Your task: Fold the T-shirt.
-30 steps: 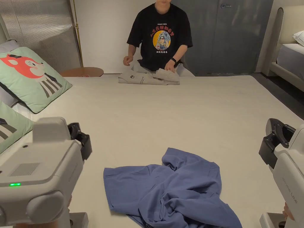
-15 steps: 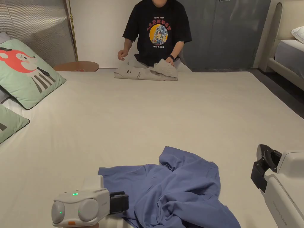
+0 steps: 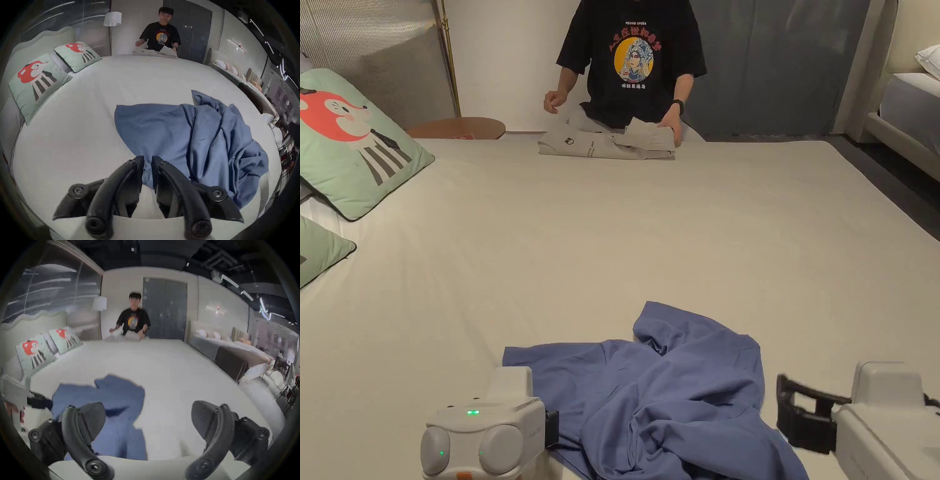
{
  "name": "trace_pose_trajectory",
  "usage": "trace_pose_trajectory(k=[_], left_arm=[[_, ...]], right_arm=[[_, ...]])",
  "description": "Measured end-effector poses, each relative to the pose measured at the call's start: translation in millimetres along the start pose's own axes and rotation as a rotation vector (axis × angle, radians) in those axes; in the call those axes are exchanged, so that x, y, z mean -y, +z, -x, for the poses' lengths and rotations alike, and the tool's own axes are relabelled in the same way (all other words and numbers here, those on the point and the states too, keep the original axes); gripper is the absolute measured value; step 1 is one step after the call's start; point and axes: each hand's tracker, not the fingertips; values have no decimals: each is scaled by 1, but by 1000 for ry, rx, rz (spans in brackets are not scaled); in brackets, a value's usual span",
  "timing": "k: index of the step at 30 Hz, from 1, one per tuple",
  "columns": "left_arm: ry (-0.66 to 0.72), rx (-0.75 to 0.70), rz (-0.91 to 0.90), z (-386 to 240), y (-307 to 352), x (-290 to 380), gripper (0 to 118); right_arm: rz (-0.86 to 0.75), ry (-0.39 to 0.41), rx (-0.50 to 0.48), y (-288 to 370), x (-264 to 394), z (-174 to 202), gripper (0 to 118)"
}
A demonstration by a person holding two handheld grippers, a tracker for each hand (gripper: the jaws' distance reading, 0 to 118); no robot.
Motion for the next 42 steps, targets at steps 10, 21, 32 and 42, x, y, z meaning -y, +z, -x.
trace_pose_trajectory(k=[10,21,32,42], left_arm=[[10,6,-37,3,15,0,8],[36,74,-223,10,79,-38,5],[60,35,-526,45,201,-97,5],[63,23,-649,59,252,-174,5]], right_arm=[[357,-77,-183,-44,67,5,48],[6,-67,-147,20,-18,-14,10],[-350,-136,-39,116,-115,-61,10],[-465,-129,-33,138,-199,-65,10]])
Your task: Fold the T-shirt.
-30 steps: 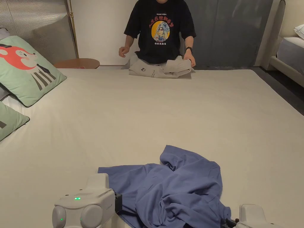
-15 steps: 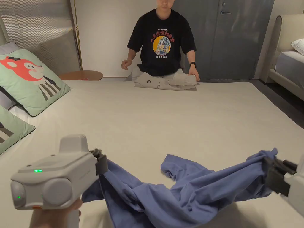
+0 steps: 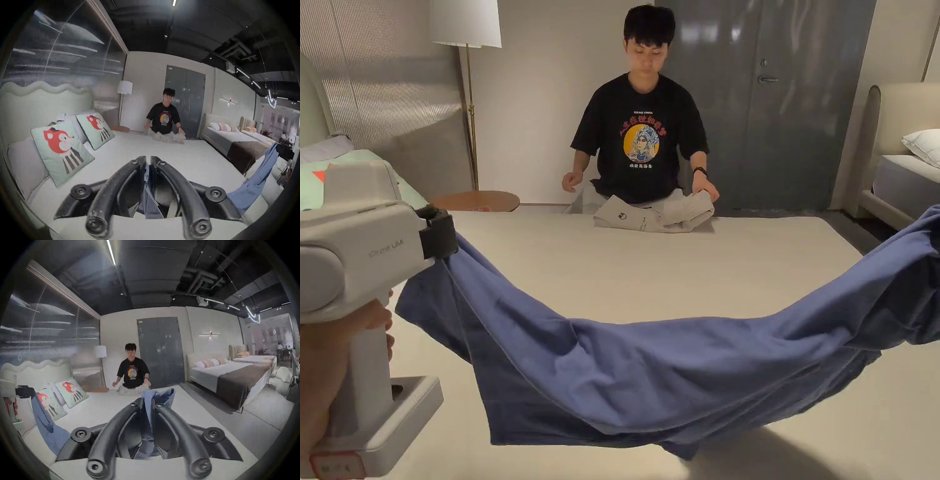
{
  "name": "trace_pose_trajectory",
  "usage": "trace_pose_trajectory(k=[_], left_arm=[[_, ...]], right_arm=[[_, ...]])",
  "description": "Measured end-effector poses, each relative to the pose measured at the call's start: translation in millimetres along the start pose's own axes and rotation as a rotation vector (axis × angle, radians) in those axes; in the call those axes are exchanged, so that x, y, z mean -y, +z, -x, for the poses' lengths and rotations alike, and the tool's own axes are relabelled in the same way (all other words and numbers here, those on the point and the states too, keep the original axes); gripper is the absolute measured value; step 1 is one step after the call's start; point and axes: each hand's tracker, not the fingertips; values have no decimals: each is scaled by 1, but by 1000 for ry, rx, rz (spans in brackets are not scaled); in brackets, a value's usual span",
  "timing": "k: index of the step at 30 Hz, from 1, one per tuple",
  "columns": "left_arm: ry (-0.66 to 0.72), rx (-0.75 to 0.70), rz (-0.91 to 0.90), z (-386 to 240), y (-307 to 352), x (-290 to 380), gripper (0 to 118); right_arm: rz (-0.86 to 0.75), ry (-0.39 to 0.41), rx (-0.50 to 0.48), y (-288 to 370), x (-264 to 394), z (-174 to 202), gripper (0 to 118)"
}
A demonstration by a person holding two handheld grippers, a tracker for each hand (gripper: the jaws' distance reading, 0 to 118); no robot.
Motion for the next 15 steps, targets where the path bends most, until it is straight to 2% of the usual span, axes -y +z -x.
trace_pose_trajectory(k=[8,15], left_arm=[[33,12,-59,-3,-52,-65,5],[72,16,-93,-11,-122,-101,5]], right_arm=[[-77,47,-10,-57,-62,13,10],[-128,54,-3,-128,-99,18,10]])
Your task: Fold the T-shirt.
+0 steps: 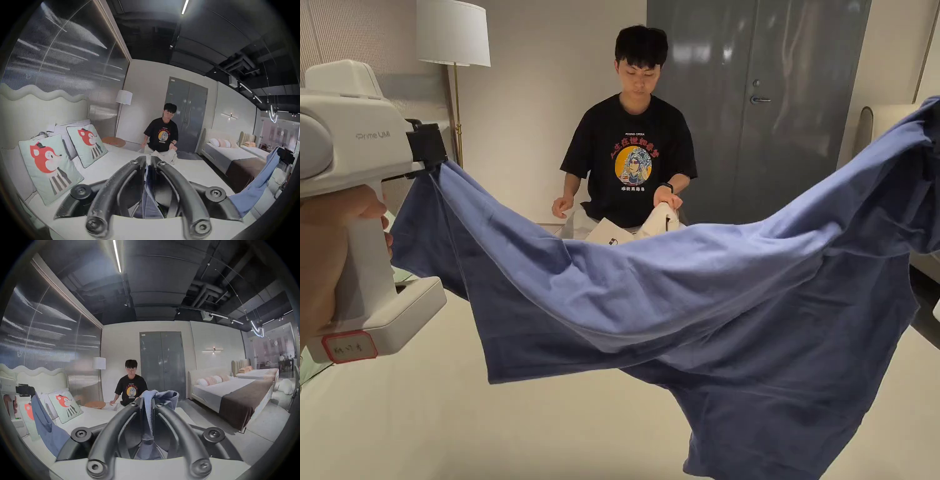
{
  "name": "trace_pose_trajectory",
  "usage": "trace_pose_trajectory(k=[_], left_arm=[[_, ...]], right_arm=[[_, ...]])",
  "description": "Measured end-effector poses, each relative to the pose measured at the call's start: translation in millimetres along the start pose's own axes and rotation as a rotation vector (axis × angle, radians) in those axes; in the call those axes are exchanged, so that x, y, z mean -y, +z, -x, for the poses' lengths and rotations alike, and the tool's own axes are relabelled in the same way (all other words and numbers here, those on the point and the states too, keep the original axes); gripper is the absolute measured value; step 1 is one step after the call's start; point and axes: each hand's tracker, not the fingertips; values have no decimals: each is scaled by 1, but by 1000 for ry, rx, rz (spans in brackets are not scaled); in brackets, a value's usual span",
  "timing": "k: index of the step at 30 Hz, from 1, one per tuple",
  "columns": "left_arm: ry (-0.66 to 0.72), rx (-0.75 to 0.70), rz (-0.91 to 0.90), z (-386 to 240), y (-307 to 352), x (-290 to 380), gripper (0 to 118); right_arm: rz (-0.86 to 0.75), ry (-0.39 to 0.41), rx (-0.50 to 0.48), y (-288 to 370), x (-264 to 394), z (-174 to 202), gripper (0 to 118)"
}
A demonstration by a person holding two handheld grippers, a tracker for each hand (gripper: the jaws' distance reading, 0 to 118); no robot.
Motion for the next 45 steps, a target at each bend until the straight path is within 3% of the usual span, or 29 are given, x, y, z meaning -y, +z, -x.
trace_pose_trajectory(k=[13,22,31,37,45], left_arm=[[-1,8,-25,-22,-114,-4,5],[6,20,67,-23,-132,37,5],[-19,8,140,-15,-84,75,5],[-47,4,218,-6,-20,117,5],[23,-2,377,17,70,193,5]], right_arm=[[-57,9,29,-108,-4,-10,10],[24,28,34,-119,33,-16,10],[81,48,35,-61,59,-18,10],[141,33,26,14,91,-17,10],[262,19,22,113,147,-18,10]])
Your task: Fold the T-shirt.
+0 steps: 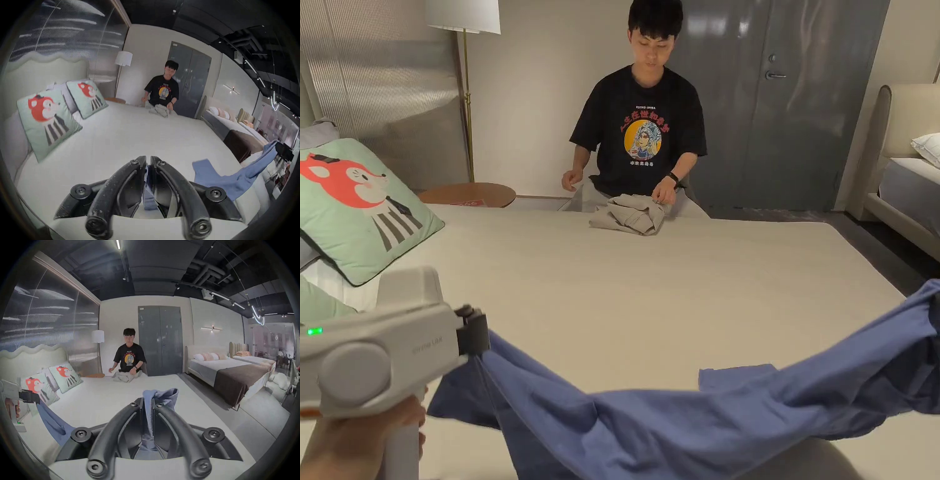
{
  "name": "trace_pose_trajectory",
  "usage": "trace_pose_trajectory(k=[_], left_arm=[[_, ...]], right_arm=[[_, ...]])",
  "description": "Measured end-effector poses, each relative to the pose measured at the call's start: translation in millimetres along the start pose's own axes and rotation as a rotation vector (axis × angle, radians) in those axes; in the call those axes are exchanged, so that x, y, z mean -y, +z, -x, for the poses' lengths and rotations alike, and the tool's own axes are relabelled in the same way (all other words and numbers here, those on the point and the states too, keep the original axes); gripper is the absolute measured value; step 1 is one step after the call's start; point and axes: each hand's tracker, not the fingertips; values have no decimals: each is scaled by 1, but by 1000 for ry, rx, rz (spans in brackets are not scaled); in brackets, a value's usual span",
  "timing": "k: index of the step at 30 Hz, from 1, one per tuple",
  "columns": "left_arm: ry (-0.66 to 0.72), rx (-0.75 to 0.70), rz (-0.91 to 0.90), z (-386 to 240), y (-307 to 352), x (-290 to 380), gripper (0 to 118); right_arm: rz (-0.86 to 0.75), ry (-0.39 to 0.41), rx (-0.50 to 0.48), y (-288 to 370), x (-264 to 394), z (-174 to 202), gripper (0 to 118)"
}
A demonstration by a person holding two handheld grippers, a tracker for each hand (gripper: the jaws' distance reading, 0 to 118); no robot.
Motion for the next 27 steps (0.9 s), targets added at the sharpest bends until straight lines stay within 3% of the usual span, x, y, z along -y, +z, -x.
trace_pose_trajectory(k=[8,12,21,27], left_arm=[[44,-45,132,24,24,85,5],[80,-63,203,38,23,119,5],[91,-117,339,56,23,190,5],[57,-156,387,61,16,221,5]], right_arm=[[163,-11,40,51,77,-4,10],[289,-71,66,57,120,-16,10],[547,-75,166,53,209,-35,10],[612,-55,205,52,238,-46,10]])
